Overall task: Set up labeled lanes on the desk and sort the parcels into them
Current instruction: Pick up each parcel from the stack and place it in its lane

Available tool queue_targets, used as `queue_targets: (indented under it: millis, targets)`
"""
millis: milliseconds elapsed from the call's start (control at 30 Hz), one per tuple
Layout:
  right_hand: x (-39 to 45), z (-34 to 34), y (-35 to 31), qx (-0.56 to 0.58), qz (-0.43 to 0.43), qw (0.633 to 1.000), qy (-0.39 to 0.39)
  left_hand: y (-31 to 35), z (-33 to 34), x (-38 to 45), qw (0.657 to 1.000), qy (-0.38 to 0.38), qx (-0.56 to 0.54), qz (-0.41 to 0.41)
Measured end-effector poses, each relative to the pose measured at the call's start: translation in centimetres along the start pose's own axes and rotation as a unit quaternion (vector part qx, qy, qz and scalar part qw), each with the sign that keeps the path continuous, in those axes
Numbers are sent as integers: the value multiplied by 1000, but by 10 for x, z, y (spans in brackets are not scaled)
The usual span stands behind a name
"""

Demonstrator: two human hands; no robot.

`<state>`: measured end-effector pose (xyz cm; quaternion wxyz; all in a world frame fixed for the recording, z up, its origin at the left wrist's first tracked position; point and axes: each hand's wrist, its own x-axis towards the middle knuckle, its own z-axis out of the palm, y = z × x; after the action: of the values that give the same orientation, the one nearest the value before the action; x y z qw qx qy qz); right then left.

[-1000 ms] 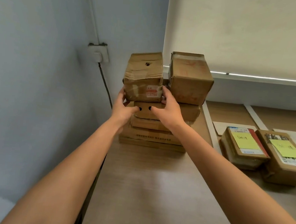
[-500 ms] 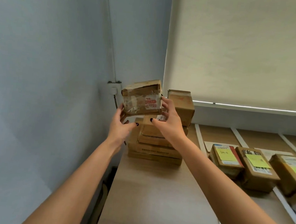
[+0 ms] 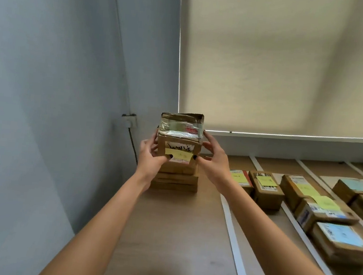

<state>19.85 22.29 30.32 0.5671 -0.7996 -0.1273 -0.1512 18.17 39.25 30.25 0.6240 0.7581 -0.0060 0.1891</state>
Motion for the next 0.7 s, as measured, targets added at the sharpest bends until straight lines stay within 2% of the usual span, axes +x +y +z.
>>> queue_targets:
  millis: [233,467,600,700]
  targets:
    - [-41,-88,18,36,-7,999,32,25,71,-49,1000,-11,12,21]
    - [-80,-176,48,71,13,997,14,41,147,-106,998,-3,23,53]
    - [-99,-211,61,83,21,996,1,50,183,-137,999,-18,-39,32]
    - [-117,-229,71,104,32,994,-3,51,200,-156,996,-52,-63,-23]
